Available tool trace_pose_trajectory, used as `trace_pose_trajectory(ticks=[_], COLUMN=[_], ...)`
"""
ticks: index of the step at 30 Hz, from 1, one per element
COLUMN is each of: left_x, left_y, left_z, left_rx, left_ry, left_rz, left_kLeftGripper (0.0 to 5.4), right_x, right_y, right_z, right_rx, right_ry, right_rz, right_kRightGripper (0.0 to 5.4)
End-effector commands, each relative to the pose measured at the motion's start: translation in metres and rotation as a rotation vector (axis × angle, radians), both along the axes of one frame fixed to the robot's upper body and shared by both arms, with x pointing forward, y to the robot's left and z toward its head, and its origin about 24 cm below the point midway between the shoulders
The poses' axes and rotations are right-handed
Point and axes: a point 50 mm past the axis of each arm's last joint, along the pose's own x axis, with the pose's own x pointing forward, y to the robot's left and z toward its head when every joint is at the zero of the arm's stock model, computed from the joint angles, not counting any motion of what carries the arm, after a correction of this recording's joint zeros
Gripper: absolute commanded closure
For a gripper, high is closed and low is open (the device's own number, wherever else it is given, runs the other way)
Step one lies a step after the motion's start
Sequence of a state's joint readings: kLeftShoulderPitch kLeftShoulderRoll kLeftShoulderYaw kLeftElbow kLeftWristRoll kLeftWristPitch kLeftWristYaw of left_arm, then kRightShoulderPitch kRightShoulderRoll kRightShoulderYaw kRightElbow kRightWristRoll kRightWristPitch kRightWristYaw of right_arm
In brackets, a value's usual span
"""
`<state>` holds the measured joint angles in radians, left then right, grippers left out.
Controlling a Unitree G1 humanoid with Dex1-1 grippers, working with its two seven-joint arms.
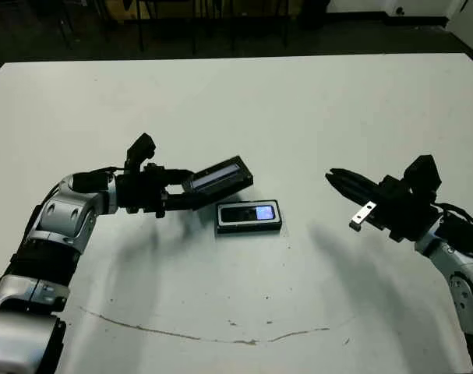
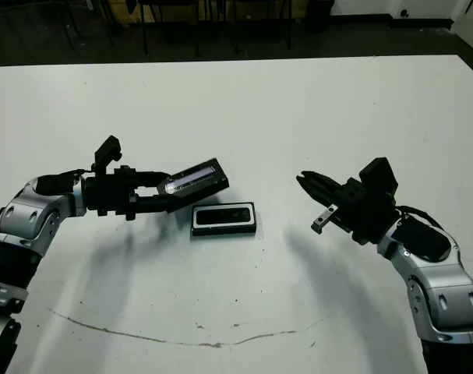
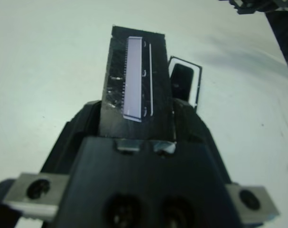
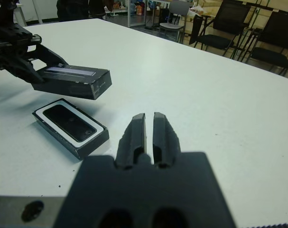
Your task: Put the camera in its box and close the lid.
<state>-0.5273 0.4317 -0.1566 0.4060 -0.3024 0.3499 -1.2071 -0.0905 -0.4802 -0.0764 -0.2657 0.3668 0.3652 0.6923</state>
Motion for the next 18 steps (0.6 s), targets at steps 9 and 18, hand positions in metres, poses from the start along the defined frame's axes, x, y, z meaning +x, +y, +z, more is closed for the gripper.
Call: trace_pose_trajectory(ticks=[9, 18], left_x=[0.001, 0.0], left_y=[-0.001, -0.005], left_z=[-0.007, -0.021], left_rx=[-0.025, 0.005], left_ry=[0.09, 0.16], left_rz=[-0.047, -0.092], left_kLeftGripper=[2.71, 2.71], right_x=[-0.003, -0.003], right_y=[-0.005, -0.006], right_z=[-0.008, -0.006], right_rx=[0.009, 0.032], right_ry=[0.043, 0.064], right_rz=[-0.02, -0.024], right_kRightGripper=[5.4, 5.4])
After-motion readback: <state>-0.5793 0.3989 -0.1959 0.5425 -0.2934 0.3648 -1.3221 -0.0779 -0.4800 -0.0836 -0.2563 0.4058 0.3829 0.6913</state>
